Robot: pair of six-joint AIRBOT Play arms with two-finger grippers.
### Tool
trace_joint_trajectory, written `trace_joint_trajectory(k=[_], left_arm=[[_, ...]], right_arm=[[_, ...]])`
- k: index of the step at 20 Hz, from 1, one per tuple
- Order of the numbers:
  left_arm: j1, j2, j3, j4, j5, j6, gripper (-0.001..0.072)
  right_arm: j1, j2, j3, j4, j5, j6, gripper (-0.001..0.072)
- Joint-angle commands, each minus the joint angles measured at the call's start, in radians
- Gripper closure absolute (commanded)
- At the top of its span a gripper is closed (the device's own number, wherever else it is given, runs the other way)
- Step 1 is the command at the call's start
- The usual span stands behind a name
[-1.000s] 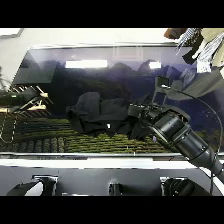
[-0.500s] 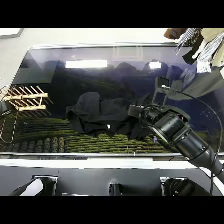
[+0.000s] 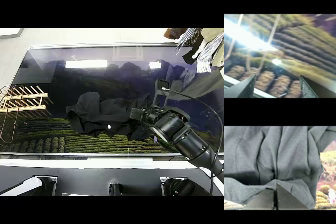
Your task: Fold the clothes and pants, and hang the long-sleeved shirts on hangers.
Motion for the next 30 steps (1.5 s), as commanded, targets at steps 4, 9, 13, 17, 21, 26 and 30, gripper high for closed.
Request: trace_joint_trajectory(k=[4,9,13,17,21,26,30], left_arm=[[0.124,-0.101,0.0,-0.023,0.017,0.197,0.0096],[0.146,-0.167,0.0,-0.07,0.019,0.264,0.0103],[0.141,-0.211,-0.001,-0.105,0.019,0.306,0.0106],[0.138,-0.253,-0.001,-0.104,0.019,0.308,0.0111],[0.137,-0.286,-0.001,-0.104,0.019,0.309,0.0112],[0.133,-0.322,-0.002,-0.1,0.019,0.309,0.0112],[0.106,-0.346,-0.002,-0.073,0.02,0.309,0.0113]], right_arm=[[0.0,-0.001,0.001,0.0,0.004,0.001,0.0686],[0.0,0.0,0.001,0.001,0.005,0.001,0.0686],[0.0,0.0,0.001,0.0,0.004,0.001,0.0686],[0.0,-0.001,0.001,0.0,0.005,0.001,0.0686],[0.0,-0.001,0.001,0.0,0.005,0.001,0.0686],[0.0,-0.001,0.001,0.0,0.005,0.001,0.0686],[0.0,-0.001,0.001,0.0,0.005,0.001,0.0686]])
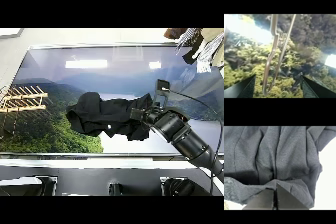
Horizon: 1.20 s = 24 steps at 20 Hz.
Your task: Fold the clothes and pants, and hang the long-sleeved shirts on hangers.
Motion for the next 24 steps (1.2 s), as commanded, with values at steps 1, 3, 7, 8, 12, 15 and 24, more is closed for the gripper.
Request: trace_joint_trajectory(k=[1,3,7,8,12,15,24], left_arm=[[-0.023,-0.022,0.0,0.027,-0.001,0.0,0.0113],[-0.037,-0.029,-0.001,0.047,-0.001,0.0,0.0115],[-0.045,-0.029,-0.002,0.059,0.003,0.0,0.0465],[-0.046,-0.029,-0.002,0.059,0.003,0.0,0.0465],[-0.046,-0.029,-0.002,0.059,0.008,0.0,0.0467],[-0.046,-0.033,-0.002,0.059,0.009,0.0,0.0469],[-0.046,-0.044,-0.002,0.059,0.01,0.0,0.0524]], right_arm=[[0.0,-0.001,0.001,0.0,-0.001,0.0,0.0686],[0.0,-0.001,0.001,0.0,-0.001,0.0,0.0686],[0.0,-0.001,0.001,0.0,-0.001,0.0,0.0686],[0.0,-0.001,0.001,0.0,-0.001,0.0,0.0686],[0.0,-0.001,0.001,-0.003,-0.001,0.0,0.0686],[0.0,-0.001,0.001,-0.003,-0.001,0.0,0.0686],[0.0,-0.001,0.001,-0.008,-0.001,0.0,0.0686]])
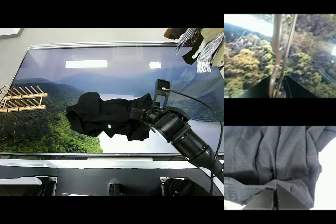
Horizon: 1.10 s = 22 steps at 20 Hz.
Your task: Fold the clothes and pants, and hang the long-sleeved shirts on hangers.
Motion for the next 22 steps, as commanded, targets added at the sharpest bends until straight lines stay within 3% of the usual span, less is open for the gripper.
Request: trace_joint_trajectory(k=[1,4,5,6,16,22], left_arm=[[-0.001,-0.005,-0.001,0.002,0.001,0.0,0.0524],[-0.001,-0.006,-0.001,0.001,0.0,0.0,0.0538],[-0.001,-0.006,-0.001,0.001,-0.002,0.0,0.0656],[-0.003,-0.006,-0.001,0.001,-0.002,0.0,0.0687],[-0.06,0.051,0.088,-0.043,0.001,-0.008,0.0689],[-0.107,0.13,0.224,-0.072,0.001,-0.062,0.069]], right_arm=[[0.0,-0.001,0.001,-0.005,0.0,0.0,0.0686],[0.0,-0.001,0.001,-0.006,0.0,0.0,0.0686],[0.0,-0.001,0.001,-0.007,0.0,0.0,0.0686],[0.0,-0.001,0.001,-0.009,0.0,0.0,0.0686],[0.0,-0.001,0.001,-0.013,0.001,0.001,0.0686],[0.0,0.0,0.001,-0.013,0.006,0.001,0.0686]])
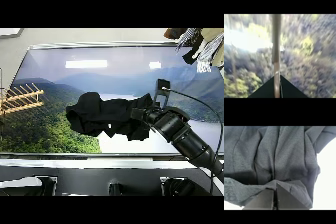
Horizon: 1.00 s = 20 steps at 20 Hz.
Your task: Fold the clothes and pants, and hang the long-sleeved shirts on hangers.
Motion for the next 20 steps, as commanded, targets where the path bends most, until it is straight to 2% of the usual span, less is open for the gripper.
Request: trace_joint_trajectory(k=[1,4,7,13,16,20], left_arm=[[-0.035,0.05,0.086,-0.013,0.002,-0.044,0.069],[-0.093,0.104,0.126,-0.012,0.002,-0.057,0.069],[-0.186,0.17,0.126,-0.011,-0.016,-0.056,0.0691],[-0.504,0.293,0.075,-0.003,-0.078,0.023,0.0692],[-0.671,0.362,-0.017,0.004,-0.08,0.023,0.0692],[-0.854,0.488,-0.165,0.014,-0.085,0.023,0.0692]], right_arm=[[0.0,-0.001,0.001,0.0,0.006,-0.001,0.0686],[0.0,-0.001,0.001,-0.014,0.011,0.011,0.0686],[0.0,-0.015,0.001,-0.054,0.061,0.097,0.0686],[-0.001,-0.124,0.068,-0.055,0.056,0.216,0.0686],[-0.013,-0.188,0.142,-0.047,0.08,0.215,0.0686],[-0.124,-0.193,0.183,0.008,0.095,0.213,0.0686]])
